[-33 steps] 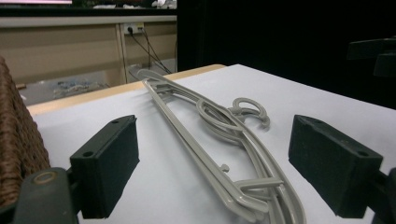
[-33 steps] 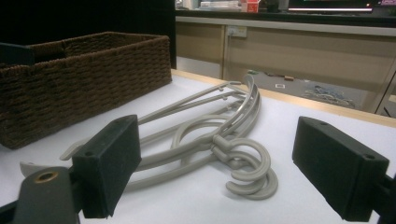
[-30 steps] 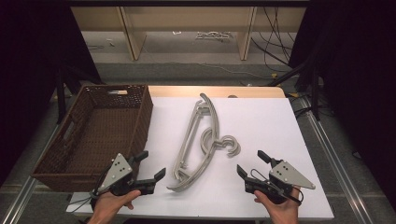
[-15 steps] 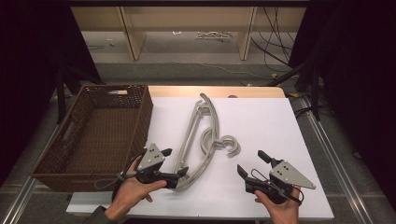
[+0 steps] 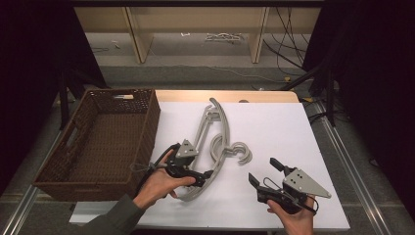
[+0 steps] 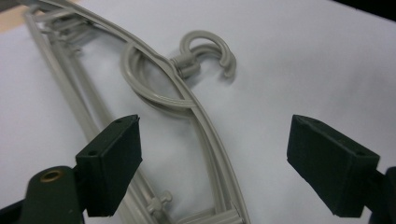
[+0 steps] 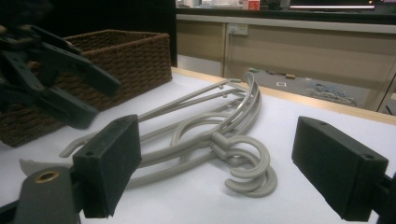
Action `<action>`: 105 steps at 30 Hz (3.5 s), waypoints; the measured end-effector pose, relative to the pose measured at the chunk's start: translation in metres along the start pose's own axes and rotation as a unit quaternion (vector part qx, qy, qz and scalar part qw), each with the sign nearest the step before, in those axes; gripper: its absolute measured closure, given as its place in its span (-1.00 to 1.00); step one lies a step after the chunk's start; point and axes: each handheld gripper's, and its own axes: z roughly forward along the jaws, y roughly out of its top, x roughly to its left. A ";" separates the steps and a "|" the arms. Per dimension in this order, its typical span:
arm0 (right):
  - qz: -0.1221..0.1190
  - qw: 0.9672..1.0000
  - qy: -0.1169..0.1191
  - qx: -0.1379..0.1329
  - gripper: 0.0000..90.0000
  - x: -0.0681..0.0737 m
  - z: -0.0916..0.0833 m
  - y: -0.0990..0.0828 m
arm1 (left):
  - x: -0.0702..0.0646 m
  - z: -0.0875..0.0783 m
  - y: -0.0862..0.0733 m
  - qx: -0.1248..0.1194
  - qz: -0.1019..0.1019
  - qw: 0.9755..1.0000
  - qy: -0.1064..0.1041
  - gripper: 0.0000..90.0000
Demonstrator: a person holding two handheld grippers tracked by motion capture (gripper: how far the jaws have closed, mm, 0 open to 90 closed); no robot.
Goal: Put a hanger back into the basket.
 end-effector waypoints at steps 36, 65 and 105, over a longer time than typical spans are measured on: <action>-0.010 1.000 0.006 0.002 -0.60 -0.002 0.000 0.000 | 0.019 0.081 0.029 0.158 -0.045 0.986 -0.018 0.30; -0.011 1.000 0.007 0.005 -0.58 -0.004 0.000 -0.001 | 0.051 0.026 0.031 0.076 -0.207 0.973 -0.067 0.70; -0.016 1.000 0.007 0.008 -0.56 -0.003 0.002 -0.002 | 0.106 -0.049 0.021 -0.106 -0.346 0.932 -0.002 0.81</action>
